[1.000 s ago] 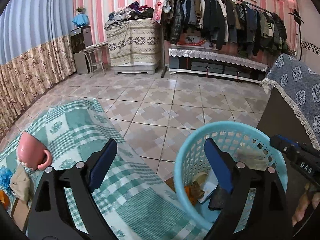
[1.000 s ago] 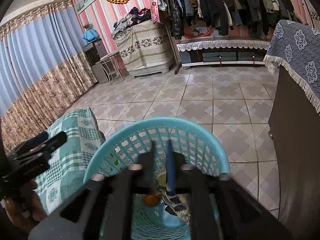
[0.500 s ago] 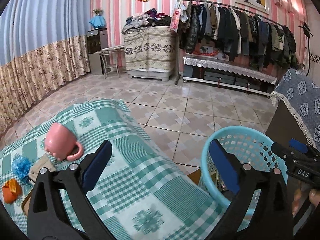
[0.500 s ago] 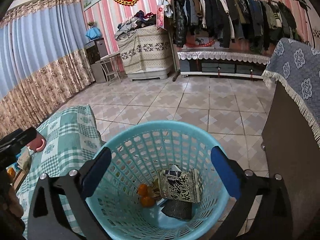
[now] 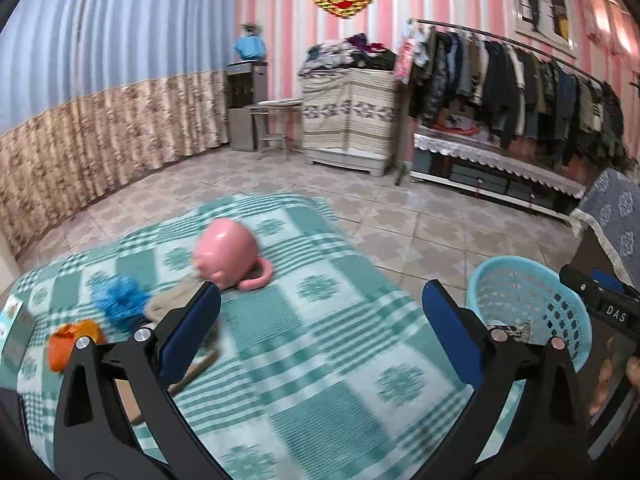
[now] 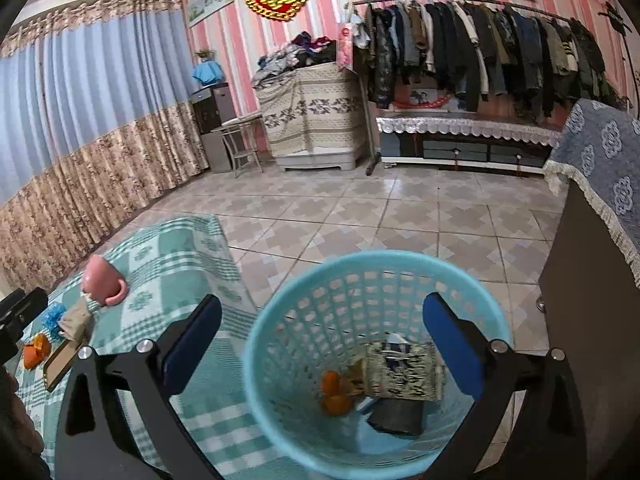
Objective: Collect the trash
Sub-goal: 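Move both tools back over the items on the bedspread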
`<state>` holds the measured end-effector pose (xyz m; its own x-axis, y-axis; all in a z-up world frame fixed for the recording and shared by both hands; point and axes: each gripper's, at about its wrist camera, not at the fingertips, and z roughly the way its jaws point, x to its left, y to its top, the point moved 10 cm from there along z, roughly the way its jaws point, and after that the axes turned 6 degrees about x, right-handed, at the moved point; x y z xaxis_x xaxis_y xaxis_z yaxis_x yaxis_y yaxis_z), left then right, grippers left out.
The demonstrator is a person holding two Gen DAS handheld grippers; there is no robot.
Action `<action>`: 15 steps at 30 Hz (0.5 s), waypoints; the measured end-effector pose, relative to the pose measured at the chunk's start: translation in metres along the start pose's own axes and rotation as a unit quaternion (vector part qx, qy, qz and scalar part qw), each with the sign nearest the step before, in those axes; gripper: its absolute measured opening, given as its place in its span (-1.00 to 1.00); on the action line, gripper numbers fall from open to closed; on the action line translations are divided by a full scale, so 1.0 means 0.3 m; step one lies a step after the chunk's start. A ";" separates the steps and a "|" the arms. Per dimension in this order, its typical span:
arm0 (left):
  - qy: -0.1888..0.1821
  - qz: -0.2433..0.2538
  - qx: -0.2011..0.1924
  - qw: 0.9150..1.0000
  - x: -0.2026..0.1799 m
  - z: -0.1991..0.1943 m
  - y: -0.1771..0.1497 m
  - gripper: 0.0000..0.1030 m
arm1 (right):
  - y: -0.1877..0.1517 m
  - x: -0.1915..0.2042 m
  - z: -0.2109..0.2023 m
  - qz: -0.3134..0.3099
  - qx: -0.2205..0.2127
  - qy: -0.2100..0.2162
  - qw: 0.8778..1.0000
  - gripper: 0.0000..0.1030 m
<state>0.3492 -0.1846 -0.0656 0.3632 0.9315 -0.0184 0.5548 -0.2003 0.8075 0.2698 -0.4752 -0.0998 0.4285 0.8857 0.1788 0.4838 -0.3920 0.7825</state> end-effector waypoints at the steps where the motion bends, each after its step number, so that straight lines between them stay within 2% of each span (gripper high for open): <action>1: 0.005 -0.007 0.000 1.000 0.036 -0.009 -0.010 0.89 | -0.003 0.024 0.000 -0.004 -0.001 0.002 1.000 0.91; 9: 0.063 -0.044 -0.007 0.997 0.324 -0.090 -0.087 0.89 | -0.056 0.282 0.019 -0.066 -0.003 0.033 0.997 0.91; 15: 0.111 -0.068 -0.023 0.991 0.540 -0.171 -0.147 0.89 | -0.093 0.476 0.042 -0.112 -0.006 0.055 0.992 0.91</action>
<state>0.3453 -0.0092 -0.0739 0.1112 0.9938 -0.0024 0.5505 -0.0596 0.8327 0.3270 -0.3409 -0.1037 0.2256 0.9722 0.0628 0.5487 -0.1801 0.8164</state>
